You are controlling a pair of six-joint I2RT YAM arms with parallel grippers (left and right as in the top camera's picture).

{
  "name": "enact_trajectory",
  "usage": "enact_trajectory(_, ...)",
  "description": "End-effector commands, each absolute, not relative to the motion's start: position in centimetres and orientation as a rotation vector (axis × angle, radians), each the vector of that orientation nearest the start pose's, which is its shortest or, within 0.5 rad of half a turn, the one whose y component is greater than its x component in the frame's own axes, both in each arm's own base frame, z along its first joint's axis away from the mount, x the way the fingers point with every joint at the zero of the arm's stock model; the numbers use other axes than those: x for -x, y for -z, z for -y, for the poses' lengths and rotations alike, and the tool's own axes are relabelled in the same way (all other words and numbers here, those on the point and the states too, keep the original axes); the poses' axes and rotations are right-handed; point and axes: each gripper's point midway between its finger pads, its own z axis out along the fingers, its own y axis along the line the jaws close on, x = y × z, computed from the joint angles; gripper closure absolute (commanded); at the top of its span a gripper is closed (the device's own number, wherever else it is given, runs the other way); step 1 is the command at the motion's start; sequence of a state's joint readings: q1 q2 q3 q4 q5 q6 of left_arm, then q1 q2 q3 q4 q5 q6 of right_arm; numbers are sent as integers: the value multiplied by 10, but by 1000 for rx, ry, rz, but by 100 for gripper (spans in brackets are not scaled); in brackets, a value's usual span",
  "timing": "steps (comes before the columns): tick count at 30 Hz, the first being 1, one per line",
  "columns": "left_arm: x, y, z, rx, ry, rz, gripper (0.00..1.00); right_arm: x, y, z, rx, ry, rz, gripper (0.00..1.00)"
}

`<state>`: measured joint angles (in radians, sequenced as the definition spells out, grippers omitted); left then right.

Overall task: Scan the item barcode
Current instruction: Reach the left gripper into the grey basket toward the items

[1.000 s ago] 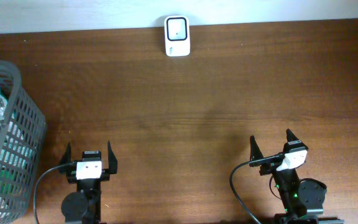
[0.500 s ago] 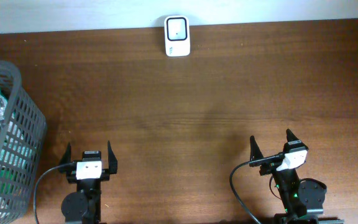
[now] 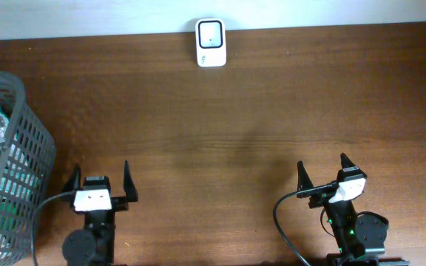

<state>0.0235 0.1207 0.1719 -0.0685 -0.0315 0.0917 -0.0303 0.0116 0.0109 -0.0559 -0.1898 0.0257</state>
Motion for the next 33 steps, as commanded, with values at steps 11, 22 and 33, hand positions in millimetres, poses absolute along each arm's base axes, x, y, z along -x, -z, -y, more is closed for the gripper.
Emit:
enact_trajectory(11,-322,-310,29,-175,174,-2193,1,-244,-161,-26,104,-156,-1627,2)
enact_trajectory(22,-366,-328,-15,208,149,-2372,1,-244,-161,-26,104,-156,-1627,2)
enact_trajectory(33,-289,-317,-264,1221,-347,-2110,0,-244,-161,-26,104,-156,-1627,2)
